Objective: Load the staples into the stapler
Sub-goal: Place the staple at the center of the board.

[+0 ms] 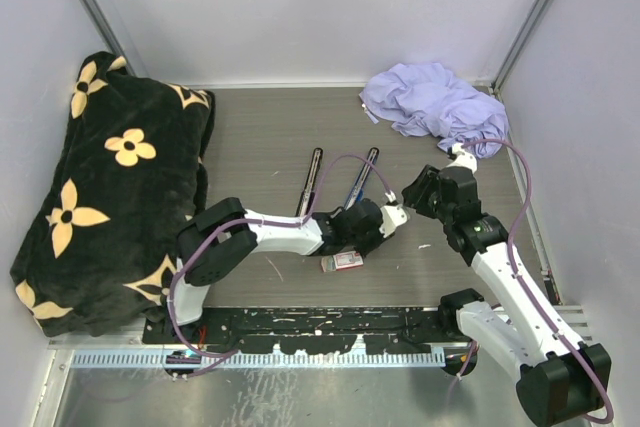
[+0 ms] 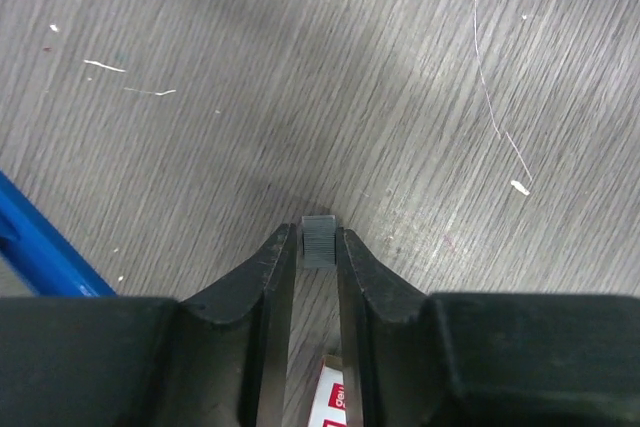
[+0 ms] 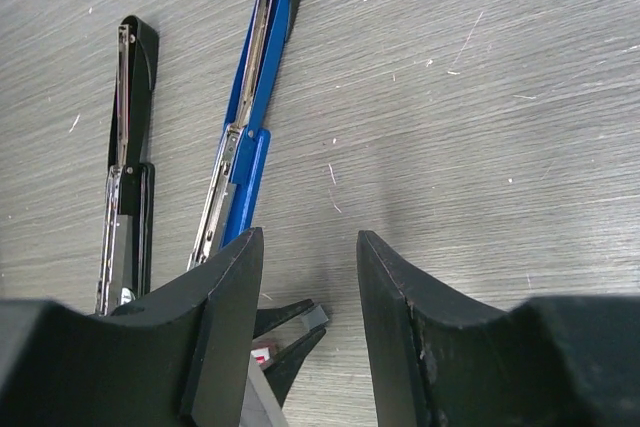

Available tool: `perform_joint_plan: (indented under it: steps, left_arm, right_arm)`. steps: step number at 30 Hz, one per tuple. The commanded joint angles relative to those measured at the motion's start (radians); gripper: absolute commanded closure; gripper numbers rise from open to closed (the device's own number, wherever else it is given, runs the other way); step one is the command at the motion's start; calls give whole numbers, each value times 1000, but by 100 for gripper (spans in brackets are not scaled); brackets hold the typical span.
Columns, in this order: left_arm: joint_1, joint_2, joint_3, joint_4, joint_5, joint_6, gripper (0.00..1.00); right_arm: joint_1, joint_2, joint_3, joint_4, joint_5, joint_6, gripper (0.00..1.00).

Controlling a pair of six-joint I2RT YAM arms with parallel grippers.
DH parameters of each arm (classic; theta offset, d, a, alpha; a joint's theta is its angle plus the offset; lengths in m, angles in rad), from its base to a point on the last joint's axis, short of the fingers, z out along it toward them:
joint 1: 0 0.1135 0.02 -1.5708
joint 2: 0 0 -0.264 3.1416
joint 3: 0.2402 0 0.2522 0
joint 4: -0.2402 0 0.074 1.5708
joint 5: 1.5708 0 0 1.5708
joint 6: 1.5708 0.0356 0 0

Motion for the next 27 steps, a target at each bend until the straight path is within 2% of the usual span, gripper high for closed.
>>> perform_joint_plan:
  steps: [1, 3, 7, 9, 15, 18, 21, 23, 27]
  left_arm:
    - [1, 16, -7, 68, 43, 49, 72]
    - [3, 12, -21, 84, 46, 47, 66]
    - [14, -27, -43, 107, 47, 28, 43]
    - [30, -77, -71, 131, 49, 2, 37]
    - [103, -321, -180, 128, 78, -61, 33]
    - [164, -430, -238, 54, 26, -88, 32]
    - [276, -532, -285, -22, 31, -166, 29]
    - [375, -584, -290, -84, 96, -240, 28]
    - [563, -673, -270, -215, 216, -417, 27]
  right_arm:
    - [-1, -10, 6, 17, -1, -6, 51]
    - [-1, -9, 13, 11, -3, -14, 51]
    - [0, 5, 44, -32, -6, -37, 51]
    - [0, 11, 66, -48, -18, -65, 51]
    - [-1, 76, 139, -156, -34, -156, 50]
    - [0, 119, 144, -162, -129, -222, 51]
    - [3, 187, 139, -160, -209, -283, 52]
    - [21, 239, 141, -157, -246, -289, 50]
    - [176, 335, 149, -145, -124, -283, 47]
